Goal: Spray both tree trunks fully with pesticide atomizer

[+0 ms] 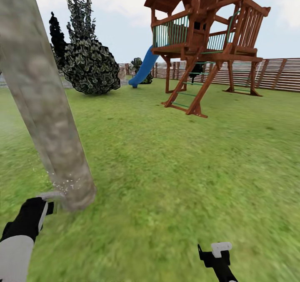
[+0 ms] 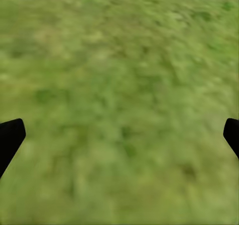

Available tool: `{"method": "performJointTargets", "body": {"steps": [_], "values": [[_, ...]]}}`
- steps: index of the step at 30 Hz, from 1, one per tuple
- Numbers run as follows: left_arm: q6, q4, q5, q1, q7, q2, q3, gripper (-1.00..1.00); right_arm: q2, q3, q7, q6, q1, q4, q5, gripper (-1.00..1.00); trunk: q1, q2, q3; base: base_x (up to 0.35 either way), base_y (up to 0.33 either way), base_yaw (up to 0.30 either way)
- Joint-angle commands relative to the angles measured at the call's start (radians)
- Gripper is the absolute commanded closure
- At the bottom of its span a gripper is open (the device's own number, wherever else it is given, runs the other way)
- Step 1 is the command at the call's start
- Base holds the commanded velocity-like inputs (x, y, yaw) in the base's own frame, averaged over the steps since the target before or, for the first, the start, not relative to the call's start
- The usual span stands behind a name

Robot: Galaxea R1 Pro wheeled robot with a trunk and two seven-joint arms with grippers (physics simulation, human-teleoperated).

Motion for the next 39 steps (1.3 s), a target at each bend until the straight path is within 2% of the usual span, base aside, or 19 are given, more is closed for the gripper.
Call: {"method": "performJointTargets", "body": {"steps": [1,2,4,5,6,7,9,11,12,15,16,23,29,39], "values": [[0.004,-0.001,0.014,0.000,-0.008,0.013,-0.002,1.00,0.000,0.000,-0.008,-0.002,-0.001,0.001,0.010,-1.00,0.000,0.000,-0.001,0.000,0.000,0.013],[0.005,-0.004,0.014,-0.002,-0.014,0.013,-0.004,1.00,0.000,-0.001,-0.008,-0.002,-0.001,0.001,0.010,-1.00,0.000,0.000,-0.001,0.000,0.000,0.007],[0.011,-0.011,0.013,-0.011,-0.020,-0.033,-0.048,1.00,-0.002,0.000,-0.007,-0.002,-0.001,0.002,0.010,-1.00,0.000,0.000,-0.001,0.000,0.000,0.002],[0.029,-0.016,0.013,-0.034,-0.021,-0.057,-0.084,1.00,-0.003,0.000,-0.006,-0.002,-0.001,0.001,0.010,-1.00,0.000,0.000,-0.001,0.000,0.000,0.000],[0.068,-0.019,0.014,-0.070,-0.021,-0.074,-0.118,1.00,-0.003,0.000,-0.006,-0.002,-0.001,0.002,0.010,-1.00,0.000,0.000,-0.001,0.000,0.000,0.000],[0.118,-0.020,0.015,-0.107,-0.024,-0.075,-0.132,1.00,-0.003,0.000,-0.006,-0.002,-0.001,0.002,0.010,-1.00,0.000,0.000,-0.001,0.000,0.000,0.000],[0.146,-0.021,0.015,-0.122,-0.025,-0.053,-0.133,1.00,-0.003,0.000,-0.006,-0.002,-0.001,0.002,0.010,-1.00,0.000,0.000,-0.001,0.000,0.000,0.000],[0.154,-0.020,0.017,-0.126,-0.028,-0.009,-0.131,1.00,-0.003,0.000,-0.006,-0.002,-0.001,0.002,0.010,-1.00,0.000,0.000,-0.001,0.000,0.000,0.000],[0.157,-0.021,0.012,-0.127,-0.069,0.021,-0.130,1.00,-0.004,-0.001,-0.006,-0.002,-0.001,0.001,0.010,-1.00,0.000,0.000,-0.001,0.000,0.000,0.000],[0.157,-0.020,0.012,-0.124,-0.092,0.067,-0.128,1.00,-0.004,-0.001,-0.006,-0.002,-0.001,0.001,0.010,-1.00,0.000,0.000,-0.001,0.000,0.000,0.000],[0.157,-0.020,0.012,-0.121,-0.093,0.072,-0.132,1.00,-0.004,-0.001,-0.007,-0.002,-0.001,0.001,0.010,-1.00,0.000,0.000,-0.001,0.000,0.000,0.000],[0.155,-0.023,0.013,-0.122,-0.093,0.050,-0.137,1.00,-0.003,0.000,-0.008,-0.002,-0.001,0.001,0.010,-1.00,0.000,0.000,-0.001,0.000,0.000,0.103],[0.153,-0.024,0.012,-0.115,-0.089,0.054,-0.133,1.00,-0.003,0.000,-0.008,-0.002,-0.001,0.001,0.010,-1.00,0.000,0.000,-0.001,0.167,-0.110,0.268],[0.143,-0.021,0.012,-0.111,-0.083,0.052,-0.136,1.00,-0.003,0.000,-0.008,-0.002,-0.001,0.001,0.010,-1.00,0.000,0.000,-0.001,0.108,-0.243,0.087]]}}
